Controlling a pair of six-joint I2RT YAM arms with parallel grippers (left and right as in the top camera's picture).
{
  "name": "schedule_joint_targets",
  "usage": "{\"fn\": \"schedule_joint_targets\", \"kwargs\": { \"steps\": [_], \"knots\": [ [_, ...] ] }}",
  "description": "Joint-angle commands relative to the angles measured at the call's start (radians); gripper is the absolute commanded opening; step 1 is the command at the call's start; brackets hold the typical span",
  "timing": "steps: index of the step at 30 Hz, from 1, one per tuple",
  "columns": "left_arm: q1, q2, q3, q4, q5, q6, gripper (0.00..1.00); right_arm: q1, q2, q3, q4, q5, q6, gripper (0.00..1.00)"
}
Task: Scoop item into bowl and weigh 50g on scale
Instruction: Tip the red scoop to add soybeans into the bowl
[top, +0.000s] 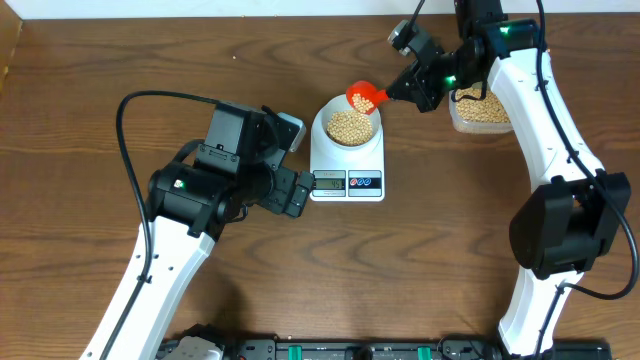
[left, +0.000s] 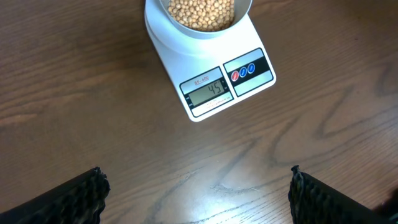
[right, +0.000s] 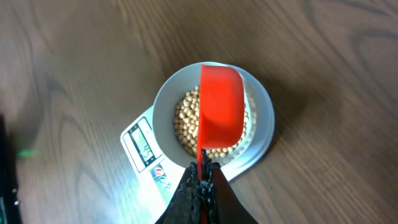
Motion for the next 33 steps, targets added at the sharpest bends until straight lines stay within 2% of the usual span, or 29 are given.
{"fn": "schedule_joint_targets", "kwargs": {
  "steps": [1,33],
  "knots": [
    [0.004,0.006,-0.001,-0.006,0.011,0.010,0.95,0.010,-0.001,0.025,-0.013,-0.039,-0.027,0.01],
    [0.004,0.006,-0.001,-0.006,0.011,0.010,0.95,0.066,-0.001,0.025,0.002,-0.006,-0.022,0.01]
  ]
}}
